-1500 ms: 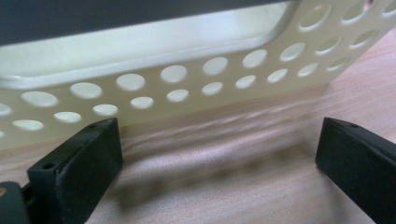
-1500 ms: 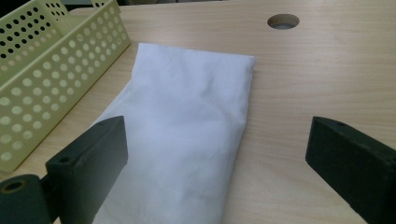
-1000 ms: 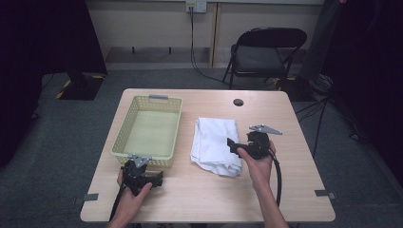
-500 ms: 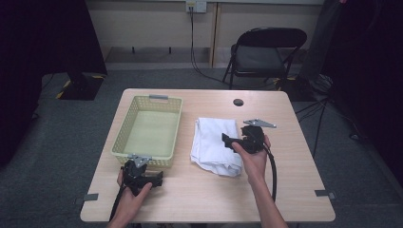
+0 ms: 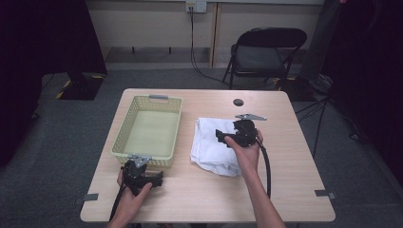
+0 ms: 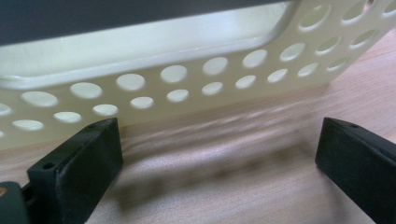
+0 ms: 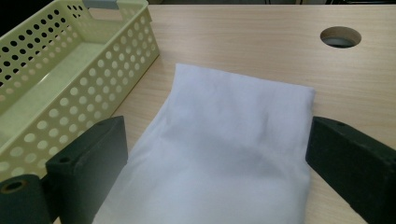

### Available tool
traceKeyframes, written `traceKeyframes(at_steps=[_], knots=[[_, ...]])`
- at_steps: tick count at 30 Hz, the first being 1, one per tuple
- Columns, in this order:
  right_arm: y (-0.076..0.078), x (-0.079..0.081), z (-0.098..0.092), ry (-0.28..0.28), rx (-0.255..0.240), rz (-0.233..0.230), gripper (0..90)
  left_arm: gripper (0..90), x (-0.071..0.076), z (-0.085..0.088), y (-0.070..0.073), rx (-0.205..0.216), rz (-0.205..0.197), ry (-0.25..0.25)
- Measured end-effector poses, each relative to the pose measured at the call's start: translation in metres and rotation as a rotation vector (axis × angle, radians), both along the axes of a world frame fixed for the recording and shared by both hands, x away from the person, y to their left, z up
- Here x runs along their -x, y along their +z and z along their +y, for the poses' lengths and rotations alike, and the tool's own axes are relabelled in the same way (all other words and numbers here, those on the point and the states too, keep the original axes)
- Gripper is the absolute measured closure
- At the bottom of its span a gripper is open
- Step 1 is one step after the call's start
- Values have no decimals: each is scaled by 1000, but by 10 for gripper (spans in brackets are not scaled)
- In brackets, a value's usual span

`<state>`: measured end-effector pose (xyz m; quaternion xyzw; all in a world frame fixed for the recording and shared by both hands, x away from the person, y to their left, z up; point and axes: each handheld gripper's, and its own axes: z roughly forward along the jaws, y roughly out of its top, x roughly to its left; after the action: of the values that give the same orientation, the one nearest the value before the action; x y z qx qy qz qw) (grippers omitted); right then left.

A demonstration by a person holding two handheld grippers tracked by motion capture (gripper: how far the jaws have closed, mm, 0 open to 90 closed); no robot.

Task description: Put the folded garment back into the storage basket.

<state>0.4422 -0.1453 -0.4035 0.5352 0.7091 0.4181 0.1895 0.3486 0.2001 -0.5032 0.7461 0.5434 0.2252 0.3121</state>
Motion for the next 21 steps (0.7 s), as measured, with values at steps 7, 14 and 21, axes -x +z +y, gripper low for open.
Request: traceKeyframes(at_steps=[7, 14, 21], knots=[[-7, -15, 14, 9, 11, 30, 45, 0, 0, 0, 0, 0, 0, 0], [-20, -25, 19, 1, 28, 67, 42, 0, 0, 0, 0, 0, 0, 0], [-31, -33, 21, -8, 37, 89, 38, 0, 0, 0, 0, 0, 0, 0]])
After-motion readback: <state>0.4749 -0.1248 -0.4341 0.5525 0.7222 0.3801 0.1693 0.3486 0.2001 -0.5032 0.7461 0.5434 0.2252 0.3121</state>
